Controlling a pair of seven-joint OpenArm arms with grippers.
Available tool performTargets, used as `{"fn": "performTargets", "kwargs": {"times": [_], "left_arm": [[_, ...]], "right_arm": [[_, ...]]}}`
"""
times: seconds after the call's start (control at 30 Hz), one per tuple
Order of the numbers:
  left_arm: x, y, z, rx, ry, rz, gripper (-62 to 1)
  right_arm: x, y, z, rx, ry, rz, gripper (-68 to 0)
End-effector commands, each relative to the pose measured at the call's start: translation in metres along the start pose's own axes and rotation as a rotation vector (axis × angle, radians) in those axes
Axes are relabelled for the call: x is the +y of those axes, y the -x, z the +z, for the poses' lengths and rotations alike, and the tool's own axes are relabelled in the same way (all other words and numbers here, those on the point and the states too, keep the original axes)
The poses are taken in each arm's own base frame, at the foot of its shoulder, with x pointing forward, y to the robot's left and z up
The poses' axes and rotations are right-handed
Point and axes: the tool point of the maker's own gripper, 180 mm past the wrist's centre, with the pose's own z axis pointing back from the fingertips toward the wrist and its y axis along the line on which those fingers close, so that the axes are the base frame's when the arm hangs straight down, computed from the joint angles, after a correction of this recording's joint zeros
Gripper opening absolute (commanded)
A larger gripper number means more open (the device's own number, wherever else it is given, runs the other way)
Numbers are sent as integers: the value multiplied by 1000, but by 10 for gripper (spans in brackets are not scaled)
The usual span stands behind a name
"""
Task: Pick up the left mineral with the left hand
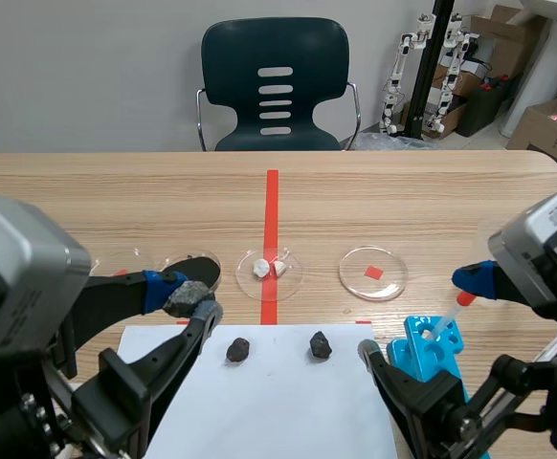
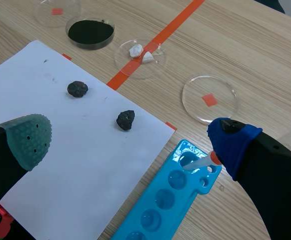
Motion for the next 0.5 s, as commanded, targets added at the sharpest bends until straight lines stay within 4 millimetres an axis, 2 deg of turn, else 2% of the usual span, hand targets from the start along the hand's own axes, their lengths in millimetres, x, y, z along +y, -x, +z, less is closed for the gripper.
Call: {"fn": "performTargets", "kwargs": {"times": [0.0, 0.47], "left_arm": [[-2, -5, 2, -25, -4, -4, -453], [-2, -3, 3, -16, -4, -5, -453]], "right_arm": [[-5, -15, 1, -45, 10, 18, 4], [-5, -15, 1, -45, 10, 18, 4]]}}
